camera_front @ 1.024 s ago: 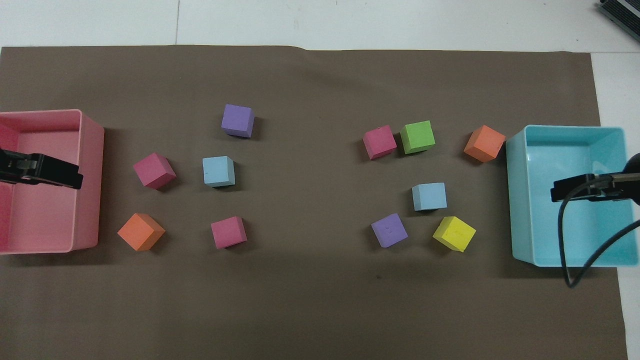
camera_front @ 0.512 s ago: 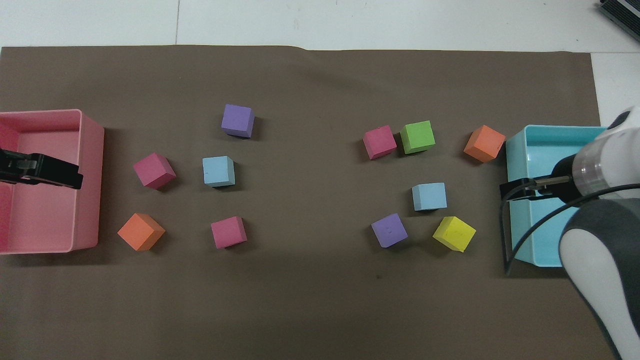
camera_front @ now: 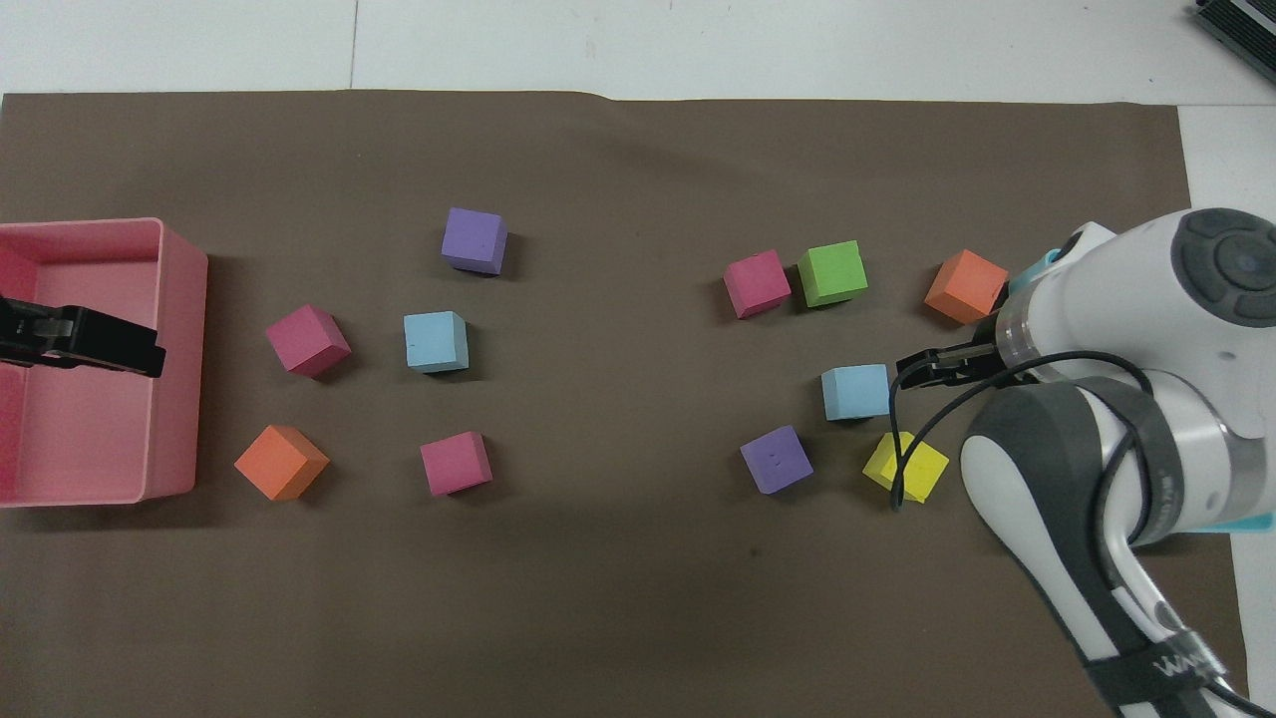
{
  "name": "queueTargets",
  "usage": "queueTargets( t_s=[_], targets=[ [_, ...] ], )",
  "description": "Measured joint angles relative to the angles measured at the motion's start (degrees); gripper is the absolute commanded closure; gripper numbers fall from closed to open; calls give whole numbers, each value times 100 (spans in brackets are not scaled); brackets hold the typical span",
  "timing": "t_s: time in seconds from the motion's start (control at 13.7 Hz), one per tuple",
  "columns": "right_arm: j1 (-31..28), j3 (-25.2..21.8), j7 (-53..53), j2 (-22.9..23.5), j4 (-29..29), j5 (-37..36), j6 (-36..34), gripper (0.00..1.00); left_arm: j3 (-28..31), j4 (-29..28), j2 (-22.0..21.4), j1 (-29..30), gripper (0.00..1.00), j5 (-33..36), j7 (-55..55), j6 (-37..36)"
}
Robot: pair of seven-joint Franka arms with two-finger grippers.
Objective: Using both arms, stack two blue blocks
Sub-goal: 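Reach the right gripper over the light blue cube near the yellow cube, then lower the right gripper and close it on the light blue cube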
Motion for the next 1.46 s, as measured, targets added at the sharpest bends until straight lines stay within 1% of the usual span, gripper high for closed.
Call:
queueTargets(
  t_s=[0.44,0.66,0.95,1.24,1.46],
  targets=[
    [62,0,2,227,-455,0,825,0,0,0,0,0,0,0,0,0],
    [146,0,2,463,-623,63,1274,0,0,0,0,0,0,0,0,0],
    [203,1,2,731,-755,261,1652,0,0,0,0,0,0,0,0,0],
    [220,1,2,779,-1044,284,2033,0,0,0,0,0,0,0,0,0],
    [233,5,2,815,-1122,343,2191,0,0,0,0,0,0,0,0,0]
  ],
)
